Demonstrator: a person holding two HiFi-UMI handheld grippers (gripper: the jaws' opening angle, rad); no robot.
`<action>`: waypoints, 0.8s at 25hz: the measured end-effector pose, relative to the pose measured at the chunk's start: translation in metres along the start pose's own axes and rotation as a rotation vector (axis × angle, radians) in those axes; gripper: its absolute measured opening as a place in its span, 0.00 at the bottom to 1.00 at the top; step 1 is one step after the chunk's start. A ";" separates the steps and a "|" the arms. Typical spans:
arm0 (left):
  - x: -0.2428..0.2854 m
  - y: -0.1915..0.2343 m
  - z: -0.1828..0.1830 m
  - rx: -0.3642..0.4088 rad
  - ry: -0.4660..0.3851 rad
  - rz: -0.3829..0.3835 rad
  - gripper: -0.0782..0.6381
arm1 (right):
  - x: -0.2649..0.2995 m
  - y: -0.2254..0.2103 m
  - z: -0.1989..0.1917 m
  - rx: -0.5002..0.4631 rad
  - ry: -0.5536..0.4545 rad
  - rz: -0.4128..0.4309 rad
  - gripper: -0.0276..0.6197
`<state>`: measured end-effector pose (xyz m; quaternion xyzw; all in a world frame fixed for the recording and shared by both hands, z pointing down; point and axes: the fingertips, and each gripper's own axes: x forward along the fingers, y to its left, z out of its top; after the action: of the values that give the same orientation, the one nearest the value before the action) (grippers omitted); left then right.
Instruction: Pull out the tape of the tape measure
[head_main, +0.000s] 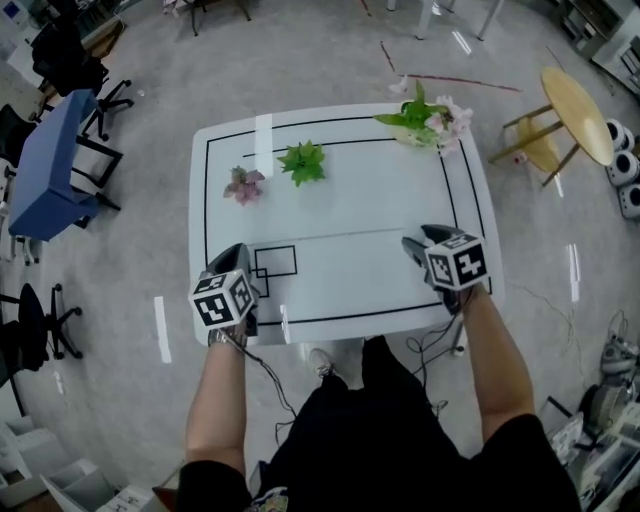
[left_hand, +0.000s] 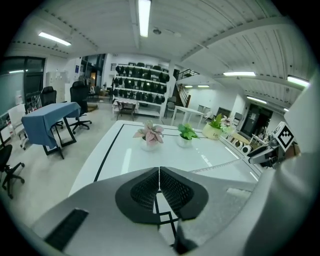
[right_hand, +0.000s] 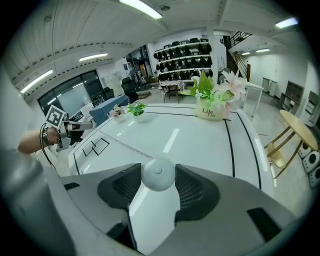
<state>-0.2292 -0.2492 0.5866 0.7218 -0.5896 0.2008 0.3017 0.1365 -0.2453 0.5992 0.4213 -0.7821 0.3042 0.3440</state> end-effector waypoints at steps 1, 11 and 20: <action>0.004 0.002 -0.003 -0.001 0.010 0.004 0.12 | 0.005 -0.001 -0.002 0.005 0.008 0.004 0.37; 0.039 0.015 -0.024 0.000 0.080 0.026 0.12 | 0.044 -0.011 -0.012 0.000 0.059 0.002 0.37; 0.055 0.017 -0.032 0.030 0.116 0.044 0.12 | 0.058 -0.015 -0.023 -0.052 0.075 -0.043 0.37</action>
<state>-0.2314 -0.2696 0.6491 0.7003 -0.5838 0.2578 0.3200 0.1323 -0.2607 0.6620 0.4172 -0.7671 0.2920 0.3901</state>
